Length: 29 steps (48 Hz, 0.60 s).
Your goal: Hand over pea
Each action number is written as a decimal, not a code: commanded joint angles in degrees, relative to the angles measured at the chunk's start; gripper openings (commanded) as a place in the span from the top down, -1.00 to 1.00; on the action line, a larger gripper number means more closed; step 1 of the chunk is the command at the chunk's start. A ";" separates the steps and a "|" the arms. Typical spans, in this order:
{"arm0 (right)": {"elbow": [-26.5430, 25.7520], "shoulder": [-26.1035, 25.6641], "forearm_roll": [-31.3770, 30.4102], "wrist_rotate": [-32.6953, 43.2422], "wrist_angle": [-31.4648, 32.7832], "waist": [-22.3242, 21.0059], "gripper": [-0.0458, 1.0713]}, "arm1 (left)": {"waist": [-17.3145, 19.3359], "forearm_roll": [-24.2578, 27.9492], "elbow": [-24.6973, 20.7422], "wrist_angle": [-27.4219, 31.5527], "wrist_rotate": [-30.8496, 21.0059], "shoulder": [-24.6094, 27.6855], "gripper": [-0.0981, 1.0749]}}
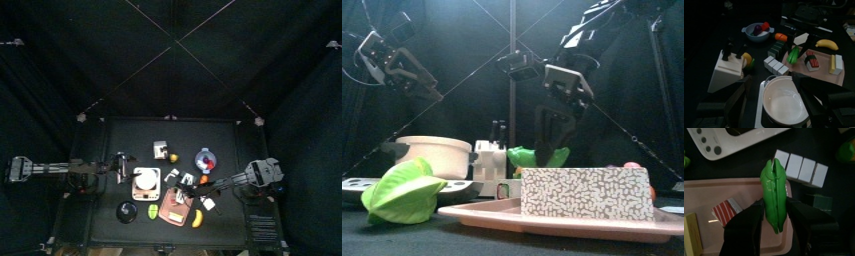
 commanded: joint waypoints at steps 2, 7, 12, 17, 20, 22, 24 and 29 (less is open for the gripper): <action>-2.46 -3.52 -2.20 -0.09 -0.35 0.09 -0.32 | 0.18 0.00 -0.70 -1.49 0.09 0.18 -0.84; -4.13 -3.96 -4.75 -0.09 -1.05 0.09 -0.32 | 0.00 0.18 -0.44 -3.16 0.26 0.35 -0.84; -6.06 -3.69 -7.56 0.00 -2.11 0.09 -0.32 | -0.09 0.79 -0.35 -5.01 0.35 0.97 -0.84; -7.38 -3.25 -9.32 0.00 -2.90 0.09 -0.32 | -0.62 2.11 -0.44 -7.56 0.44 2.02 -0.84; -8.09 -2.90 -10.02 0.00 -3.16 -0.09 -0.32 | -1.14 2.90 -0.53 -8.61 0.44 2.64 -0.84; -8.35 -2.81 -10.46 0.00 -3.34 -0.09 -0.32 | -1.58 3.43 -0.62 -9.23 0.44 3.08 -0.84; -8.61 -2.81 -10.90 0.00 -3.52 -0.09 -0.32 | -2.11 4.04 -0.70 -9.76 0.44 3.78 -0.84; -9.14 -2.81 -12.04 0.00 -4.22 -0.18 -0.32 | -2.90 5.27 -1.23 -10.20 0.44 5.27 -0.84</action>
